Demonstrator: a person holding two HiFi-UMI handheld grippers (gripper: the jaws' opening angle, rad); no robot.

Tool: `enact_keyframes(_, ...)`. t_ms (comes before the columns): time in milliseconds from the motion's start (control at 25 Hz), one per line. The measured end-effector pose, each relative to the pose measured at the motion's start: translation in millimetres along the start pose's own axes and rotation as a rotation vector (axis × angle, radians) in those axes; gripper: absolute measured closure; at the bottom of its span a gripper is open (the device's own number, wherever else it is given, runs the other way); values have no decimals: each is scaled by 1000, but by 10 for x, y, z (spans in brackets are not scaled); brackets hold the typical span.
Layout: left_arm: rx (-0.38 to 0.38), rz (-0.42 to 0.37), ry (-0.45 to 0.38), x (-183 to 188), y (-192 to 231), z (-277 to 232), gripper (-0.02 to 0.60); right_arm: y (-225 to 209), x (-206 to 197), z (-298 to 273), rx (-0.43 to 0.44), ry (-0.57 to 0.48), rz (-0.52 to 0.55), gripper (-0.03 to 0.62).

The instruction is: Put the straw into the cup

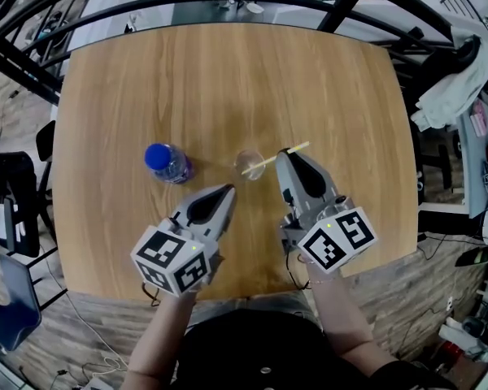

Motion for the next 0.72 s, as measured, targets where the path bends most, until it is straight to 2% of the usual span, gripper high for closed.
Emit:
enact_keyframes(360, -12, 15, 40, -119, -12, -46, 565, -13, -245, -102, -30, 49, -22, 571)
enact_keyframes(720, 1, 39, 47, -185, 28, -52, 565, -30, -363, -96, -56, 64, -38, 568)
Point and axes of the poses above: the fingertips, and each gripper's own axes: z backward along the fingers, y to its left, x out of its top, the point moved 10 cm from there along z, backward along the fingers, and after that the axes turned 6 degrees about x, right-handed, at the moved point
